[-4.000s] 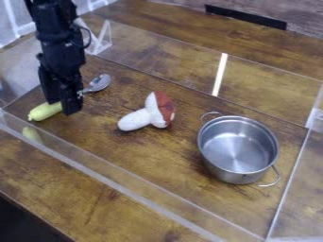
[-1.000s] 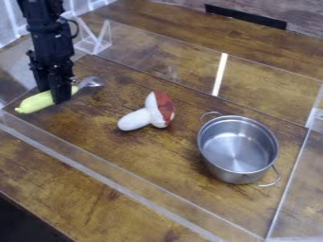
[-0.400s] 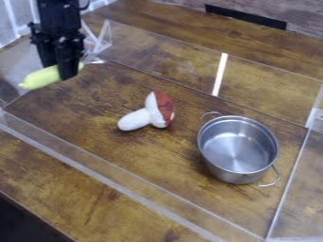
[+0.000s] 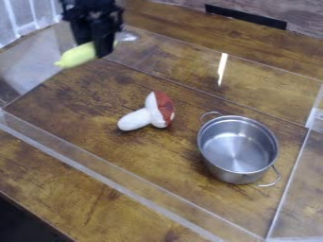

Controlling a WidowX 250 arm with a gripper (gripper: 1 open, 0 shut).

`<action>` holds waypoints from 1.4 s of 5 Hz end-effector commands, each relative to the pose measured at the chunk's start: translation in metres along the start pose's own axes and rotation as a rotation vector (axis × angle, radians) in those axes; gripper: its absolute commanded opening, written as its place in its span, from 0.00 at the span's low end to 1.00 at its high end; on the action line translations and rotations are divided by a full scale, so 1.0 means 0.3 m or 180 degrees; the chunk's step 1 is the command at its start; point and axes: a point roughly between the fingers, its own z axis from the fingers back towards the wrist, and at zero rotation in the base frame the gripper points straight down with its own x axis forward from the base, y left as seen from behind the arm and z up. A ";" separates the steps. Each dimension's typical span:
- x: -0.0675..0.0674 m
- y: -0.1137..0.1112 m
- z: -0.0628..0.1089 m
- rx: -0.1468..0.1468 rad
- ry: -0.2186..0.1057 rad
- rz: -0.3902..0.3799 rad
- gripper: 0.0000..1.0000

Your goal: Move the green spoon to the right

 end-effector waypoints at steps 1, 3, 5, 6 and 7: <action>0.080 -0.125 0.108 -0.0003 -0.0298 -0.0018 0.00; 0.214 -0.320 0.050 -0.0152 -0.0315 -0.0024 0.00; 0.295 -0.375 -0.006 -0.0198 -0.0344 0.0015 0.00; 0.325 -0.379 -0.026 -0.0200 -0.0348 0.0022 0.00; 0.356 -0.381 -0.044 -0.0189 -0.0349 0.0010 0.00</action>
